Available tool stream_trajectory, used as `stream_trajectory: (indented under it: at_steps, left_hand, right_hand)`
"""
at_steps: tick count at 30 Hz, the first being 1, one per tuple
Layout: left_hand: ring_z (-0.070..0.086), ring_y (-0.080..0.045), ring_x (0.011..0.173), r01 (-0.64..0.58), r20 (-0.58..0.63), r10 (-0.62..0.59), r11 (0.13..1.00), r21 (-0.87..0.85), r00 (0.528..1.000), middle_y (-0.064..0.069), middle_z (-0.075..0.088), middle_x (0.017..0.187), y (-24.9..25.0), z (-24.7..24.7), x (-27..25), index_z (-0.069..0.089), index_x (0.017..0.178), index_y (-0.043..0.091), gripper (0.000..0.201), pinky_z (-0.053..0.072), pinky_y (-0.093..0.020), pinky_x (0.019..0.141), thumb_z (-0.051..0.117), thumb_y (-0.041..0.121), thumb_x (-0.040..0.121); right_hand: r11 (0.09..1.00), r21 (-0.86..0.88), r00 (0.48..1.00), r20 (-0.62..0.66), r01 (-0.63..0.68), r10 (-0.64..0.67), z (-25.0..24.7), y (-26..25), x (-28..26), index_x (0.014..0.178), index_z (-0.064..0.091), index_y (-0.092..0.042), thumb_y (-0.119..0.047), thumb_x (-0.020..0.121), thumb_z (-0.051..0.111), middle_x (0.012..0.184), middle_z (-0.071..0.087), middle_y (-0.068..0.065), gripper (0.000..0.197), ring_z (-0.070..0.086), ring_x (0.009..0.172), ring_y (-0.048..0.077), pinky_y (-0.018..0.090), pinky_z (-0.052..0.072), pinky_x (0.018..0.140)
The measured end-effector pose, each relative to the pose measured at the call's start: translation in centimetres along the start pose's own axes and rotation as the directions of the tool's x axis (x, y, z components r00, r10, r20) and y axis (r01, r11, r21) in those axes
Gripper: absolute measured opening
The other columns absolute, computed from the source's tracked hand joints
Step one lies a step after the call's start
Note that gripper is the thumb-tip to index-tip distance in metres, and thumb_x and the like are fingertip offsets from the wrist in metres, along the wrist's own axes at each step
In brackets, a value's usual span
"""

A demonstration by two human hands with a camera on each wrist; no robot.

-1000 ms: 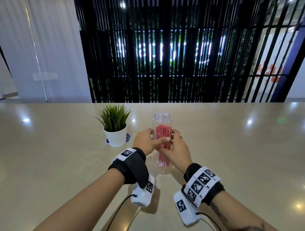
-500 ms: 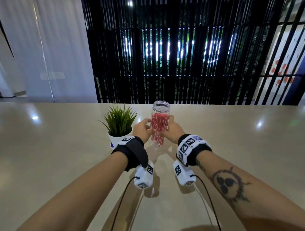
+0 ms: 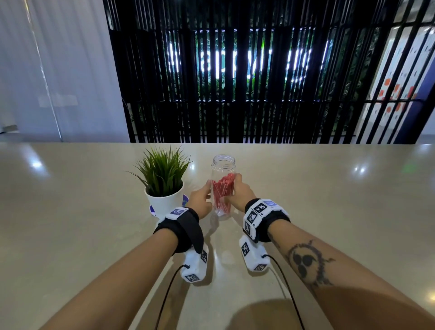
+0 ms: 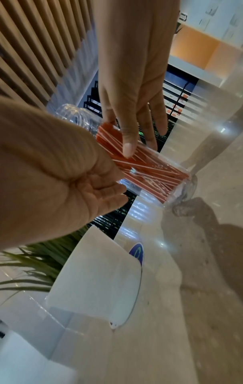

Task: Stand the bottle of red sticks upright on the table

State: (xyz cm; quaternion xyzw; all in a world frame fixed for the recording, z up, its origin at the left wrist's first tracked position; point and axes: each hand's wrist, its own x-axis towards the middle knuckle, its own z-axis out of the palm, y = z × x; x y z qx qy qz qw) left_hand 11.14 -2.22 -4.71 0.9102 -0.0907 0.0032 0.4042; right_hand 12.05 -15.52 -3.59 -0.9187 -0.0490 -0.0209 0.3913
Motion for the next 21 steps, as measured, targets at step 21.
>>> stream_trajectory:
  at_steps: [21]
  left_hand:
    - [0.06, -0.034, 0.101, 0.229, -0.139, -0.218, 0.971, 0.069, 0.966, -0.023, 0.061, 0.116, 0.5, 0.7, -2.4, -0.015, 0.144, 0.01, 0.067, 0.043, -0.036, 0.089, 0.031, 0.021, 0.096]
  right_hand:
    - [0.996, -0.003, 0.994, 0.065, -0.093, 0.093, -1.9, -0.9, -2.2, 0.148, -0.013, -0.007, -0.026, 0.088, 0.062, 0.135, 0.05, 0.027, 0.099, 0.055, 0.117, 0.036, 0.038, 0.045, 0.096]
